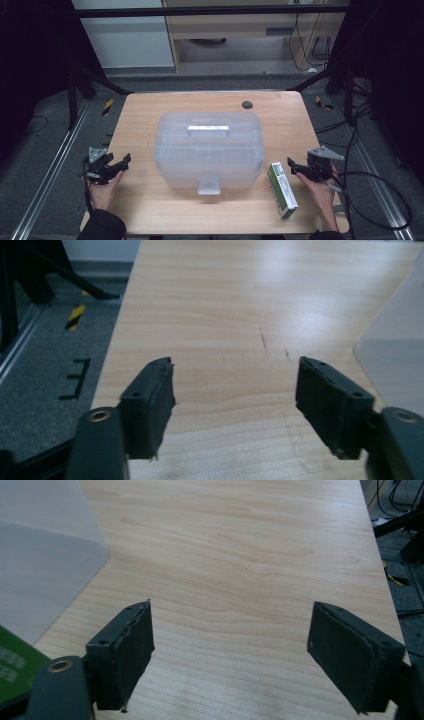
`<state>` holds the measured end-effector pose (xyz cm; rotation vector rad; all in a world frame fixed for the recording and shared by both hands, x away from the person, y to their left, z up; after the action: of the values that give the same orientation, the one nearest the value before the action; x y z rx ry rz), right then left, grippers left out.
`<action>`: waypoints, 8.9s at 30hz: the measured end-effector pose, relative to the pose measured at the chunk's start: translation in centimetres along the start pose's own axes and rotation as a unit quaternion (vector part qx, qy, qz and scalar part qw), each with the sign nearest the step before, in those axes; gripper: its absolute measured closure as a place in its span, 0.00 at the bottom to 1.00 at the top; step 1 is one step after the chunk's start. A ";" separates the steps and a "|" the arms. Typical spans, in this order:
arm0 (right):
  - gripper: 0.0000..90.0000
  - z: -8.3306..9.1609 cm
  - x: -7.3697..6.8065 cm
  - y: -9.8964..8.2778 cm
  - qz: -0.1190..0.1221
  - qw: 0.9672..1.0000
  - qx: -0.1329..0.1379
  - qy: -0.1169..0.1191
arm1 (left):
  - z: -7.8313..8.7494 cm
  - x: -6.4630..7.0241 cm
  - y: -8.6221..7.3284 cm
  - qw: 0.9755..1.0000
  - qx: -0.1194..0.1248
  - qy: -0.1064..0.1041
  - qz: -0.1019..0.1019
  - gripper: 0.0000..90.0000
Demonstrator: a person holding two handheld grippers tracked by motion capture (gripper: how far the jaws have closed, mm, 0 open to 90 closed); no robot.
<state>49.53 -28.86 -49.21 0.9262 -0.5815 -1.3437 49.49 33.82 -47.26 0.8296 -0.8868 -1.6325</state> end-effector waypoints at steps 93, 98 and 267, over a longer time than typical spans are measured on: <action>0.24 0.3 -0.7 -0.5 0.057 0.998 -0.027 0.000 | 5.4 7.4 18.2 0.921 0.006 -0.206 -0.331 0.33; 0.23 0.2 -0.7 -0.6 0.059 0.998 -0.033 0.001 | 5.4 8.6 18.4 0.913 0.003 -0.213 -0.349 0.33; 1.00 5.7 -6.6 4.1 0.068 0.985 -0.013 0.159 | 0.5 21.5 21.1 0.784 -0.080 -0.217 -0.576 0.79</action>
<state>46.02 -23.89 -41.75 1.0363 -0.3725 -1.0509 54.37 9.31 -30.45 0.9479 -0.4826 -3.0270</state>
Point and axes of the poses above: each handheld gripper's, and its own axes: z roughly backward along the jaws, y roughly out of its top, x roughly to its right, the point moved 3 cm from there along -z, roughly forward along the jaws, and after that the axes turned 9 degrees about -z, right-handed, at the moved point
